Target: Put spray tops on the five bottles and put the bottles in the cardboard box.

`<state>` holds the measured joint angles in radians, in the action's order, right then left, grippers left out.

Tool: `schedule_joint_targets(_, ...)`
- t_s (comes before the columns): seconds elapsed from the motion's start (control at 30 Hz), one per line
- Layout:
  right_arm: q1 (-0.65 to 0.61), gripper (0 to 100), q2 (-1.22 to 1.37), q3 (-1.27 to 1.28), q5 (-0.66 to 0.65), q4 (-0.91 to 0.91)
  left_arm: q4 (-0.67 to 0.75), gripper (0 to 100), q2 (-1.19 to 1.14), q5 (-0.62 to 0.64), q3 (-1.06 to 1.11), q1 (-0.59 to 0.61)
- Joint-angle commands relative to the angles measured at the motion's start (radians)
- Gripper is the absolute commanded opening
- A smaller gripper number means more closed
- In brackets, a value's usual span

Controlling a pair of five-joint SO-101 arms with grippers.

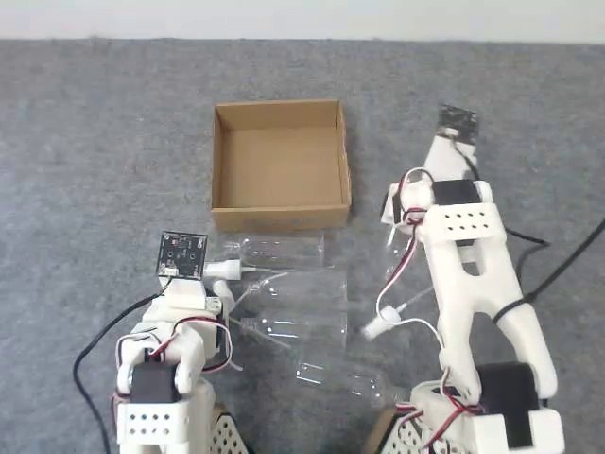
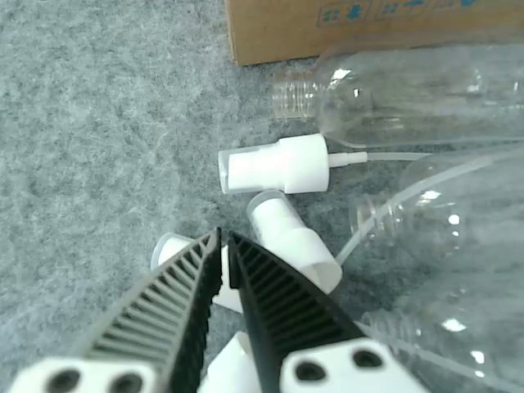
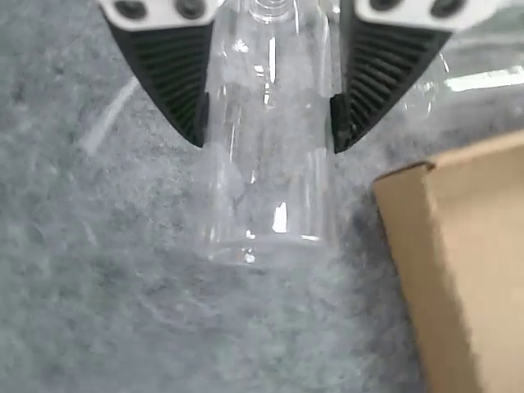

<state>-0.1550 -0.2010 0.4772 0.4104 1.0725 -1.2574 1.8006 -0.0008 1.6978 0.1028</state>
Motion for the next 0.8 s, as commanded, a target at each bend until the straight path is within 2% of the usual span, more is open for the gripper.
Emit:
schedule_joint_targets(0.0, 0.042, 0.6, -0.074, -0.021, 0.074, -0.019, -0.005, 1, 0.025, -0.005, -0.013, 0.005)
schedule_joint_targets(0.23, 0.088, 0.6, -0.065, -0.012, 0.230, -0.013, -0.005, 1, 0.025, -0.005, -0.013, 0.005)
schedule_joint_targets(0.47, 0.101, 0.6, -0.073, 0.008, 0.486, -0.012, -0.005, 1, 0.025, -0.005, -0.013, 0.005)
schedule_joint_targets(0.6, 0.102, 0.6, -0.081, 0.035, 0.568, -0.012, -0.005, 1, 0.025, -0.005, -0.013, 0.005)
schedule_joint_targets(0.77, 0.173, 0.6, -0.081, 0.069, 0.710, -0.012, -0.005, 1, 0.025, -0.005, -0.013, 0.003)
